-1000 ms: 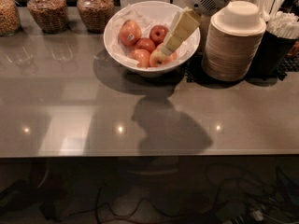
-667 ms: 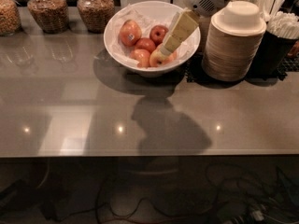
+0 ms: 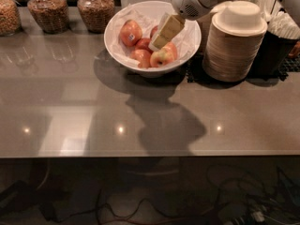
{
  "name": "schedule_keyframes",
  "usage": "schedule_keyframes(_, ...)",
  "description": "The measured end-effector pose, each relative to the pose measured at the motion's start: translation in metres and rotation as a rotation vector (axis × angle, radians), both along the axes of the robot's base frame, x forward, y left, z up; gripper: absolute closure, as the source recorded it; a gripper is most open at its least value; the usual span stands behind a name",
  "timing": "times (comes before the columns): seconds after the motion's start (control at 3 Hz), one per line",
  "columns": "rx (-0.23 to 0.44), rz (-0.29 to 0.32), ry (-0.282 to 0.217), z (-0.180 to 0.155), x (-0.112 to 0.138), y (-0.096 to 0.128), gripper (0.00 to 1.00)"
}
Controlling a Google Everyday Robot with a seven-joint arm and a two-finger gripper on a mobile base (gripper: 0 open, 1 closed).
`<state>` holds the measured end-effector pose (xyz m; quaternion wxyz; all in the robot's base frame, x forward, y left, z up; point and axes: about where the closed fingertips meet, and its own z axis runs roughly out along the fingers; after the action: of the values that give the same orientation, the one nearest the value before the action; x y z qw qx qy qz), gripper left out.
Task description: Pick apple from white bowl
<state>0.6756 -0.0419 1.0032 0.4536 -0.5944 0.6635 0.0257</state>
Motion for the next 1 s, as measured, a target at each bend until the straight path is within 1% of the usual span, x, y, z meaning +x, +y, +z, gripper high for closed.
schedule_keyframes(0.33, 0.056, -0.012, -0.058, 0.002, 0.023, 0.01, 0.0)
schedule_keyframes(0.67, 0.108, -0.03, -0.089, 0.0, 0.045, 0.018, 0.03)
schedule_keyframes(1.0, 0.142, -0.038, -0.075, -0.01, 0.065, 0.027, 0.22)
